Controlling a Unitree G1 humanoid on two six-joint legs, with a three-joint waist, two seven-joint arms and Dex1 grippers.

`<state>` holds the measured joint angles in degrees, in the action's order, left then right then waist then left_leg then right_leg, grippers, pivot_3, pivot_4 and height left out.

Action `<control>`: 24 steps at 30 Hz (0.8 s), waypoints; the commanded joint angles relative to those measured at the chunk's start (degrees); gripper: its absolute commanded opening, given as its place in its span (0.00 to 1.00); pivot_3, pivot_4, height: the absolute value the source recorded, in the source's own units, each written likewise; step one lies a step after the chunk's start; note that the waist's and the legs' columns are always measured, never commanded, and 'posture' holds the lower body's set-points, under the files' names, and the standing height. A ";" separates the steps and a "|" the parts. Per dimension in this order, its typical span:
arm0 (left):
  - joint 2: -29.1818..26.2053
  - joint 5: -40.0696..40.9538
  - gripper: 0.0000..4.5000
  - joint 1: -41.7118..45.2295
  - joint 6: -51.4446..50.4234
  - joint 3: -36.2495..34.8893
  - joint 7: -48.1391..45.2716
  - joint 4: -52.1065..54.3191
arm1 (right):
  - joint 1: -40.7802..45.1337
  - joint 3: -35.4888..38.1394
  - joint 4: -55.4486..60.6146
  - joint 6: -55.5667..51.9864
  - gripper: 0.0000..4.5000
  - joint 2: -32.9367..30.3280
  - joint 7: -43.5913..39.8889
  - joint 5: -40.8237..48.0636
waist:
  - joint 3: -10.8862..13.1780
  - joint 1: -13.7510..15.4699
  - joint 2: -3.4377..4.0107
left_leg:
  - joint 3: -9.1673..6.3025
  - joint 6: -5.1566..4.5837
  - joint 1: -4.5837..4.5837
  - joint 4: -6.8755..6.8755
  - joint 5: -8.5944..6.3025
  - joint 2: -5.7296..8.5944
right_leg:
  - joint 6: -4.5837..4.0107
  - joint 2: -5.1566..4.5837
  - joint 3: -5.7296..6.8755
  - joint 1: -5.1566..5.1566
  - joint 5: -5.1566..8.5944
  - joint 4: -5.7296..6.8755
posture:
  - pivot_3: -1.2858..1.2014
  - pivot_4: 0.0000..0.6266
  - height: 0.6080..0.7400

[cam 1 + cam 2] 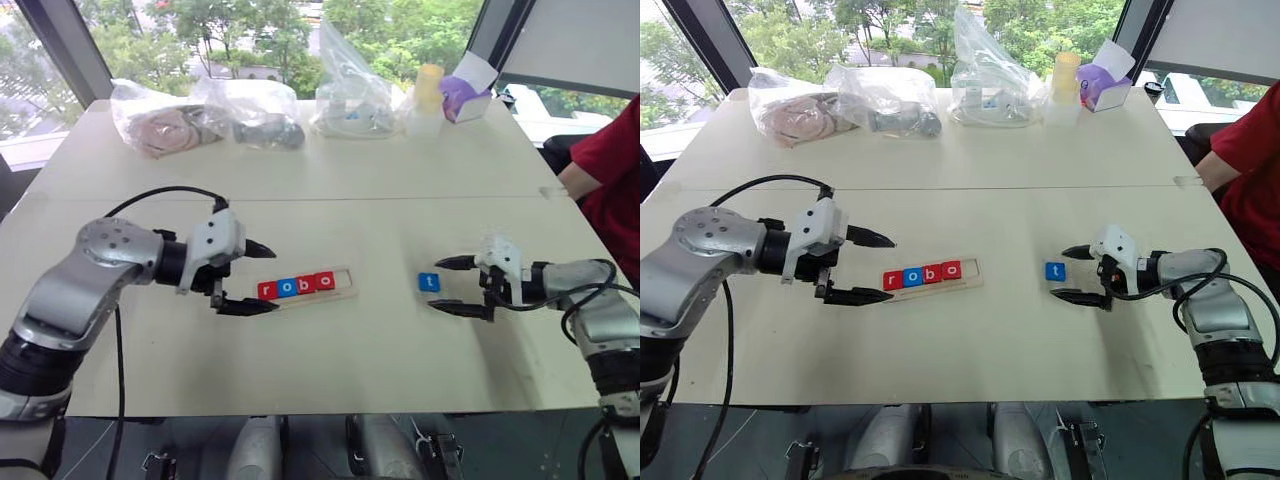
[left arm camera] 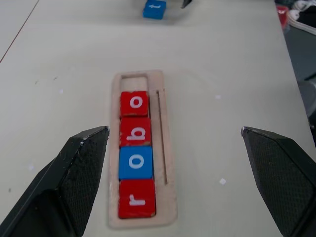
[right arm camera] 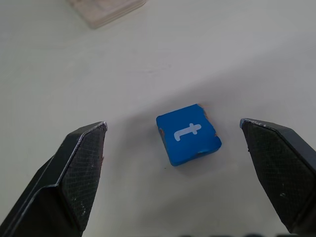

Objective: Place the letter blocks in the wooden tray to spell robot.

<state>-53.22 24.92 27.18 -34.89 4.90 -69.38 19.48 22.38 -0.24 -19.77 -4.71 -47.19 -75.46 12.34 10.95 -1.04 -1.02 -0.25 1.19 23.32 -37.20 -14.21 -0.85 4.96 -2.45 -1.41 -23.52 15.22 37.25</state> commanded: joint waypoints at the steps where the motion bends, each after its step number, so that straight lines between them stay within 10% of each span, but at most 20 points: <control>1: -2.57 0.27 1.00 0.13 -0.76 -4.72 1.65 0.51 | 2.98 -0.92 -5.87 5.93 1.00 0.55 -0.85 -1.90 | 0.00 0.01 0.00 | 0.01 0.00 0.00 -0.01 0.00 0.00 | 0.00 -0.01 0.00 0.00 0.00 0.00 | 0.52 0.24 1.00; 6: -4.16 0.90 1.00 -0.70 -1.14 -5.62 1.24 0.43 | 5.04 -2.59 -11.63 10.22 0.88 3.45 -0.01 -3.62 | 0.00 0.00 0.00 | 0.02 0.01 -0.02 -0.01 0.00 0.01 | -0.01 -0.02 0.00 0.02 0.00 0.00 | 0.52 0.24 1.00; 12: -4.81 1.05 1.00 -0.77 -1.49 -6.36 1.95 0.10 | 4.52 -3.12 -12.69 11.35 0.26 4.45 0.39 -4.26 | -0.01 -0.10 -0.01 | 0.03 0.01 -0.15 -0.03 0.01 -0.01 | -0.04 -0.01 -0.02 0.13 0.00 0.04 | 0.52 0.24 1.00; 24: -7.64 0.52 1.00 -7.25 -1.60 -9.54 2.73 -0.94 | 18.69 -10.58 -7.77 3.49 0.26 14.98 -3.08 -4.35 | 0.02 -1.33 0.02 | -0.03 0.03 -0.44 0.09 0.02 -0.09 | -0.10 0.06 -0.12 0.15 -0.05 0.34 | 0.52 0.24 1.00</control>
<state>-59.51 25.56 20.21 -36.85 -2.07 -66.94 17.08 40.74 -10.48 -27.43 -1.87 -32.30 -77.64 8.46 10.97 -2.37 -1.00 -0.28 1.22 22.91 -37.10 -14.20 -0.94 4.87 -2.42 -1.50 -23.37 15.18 37.58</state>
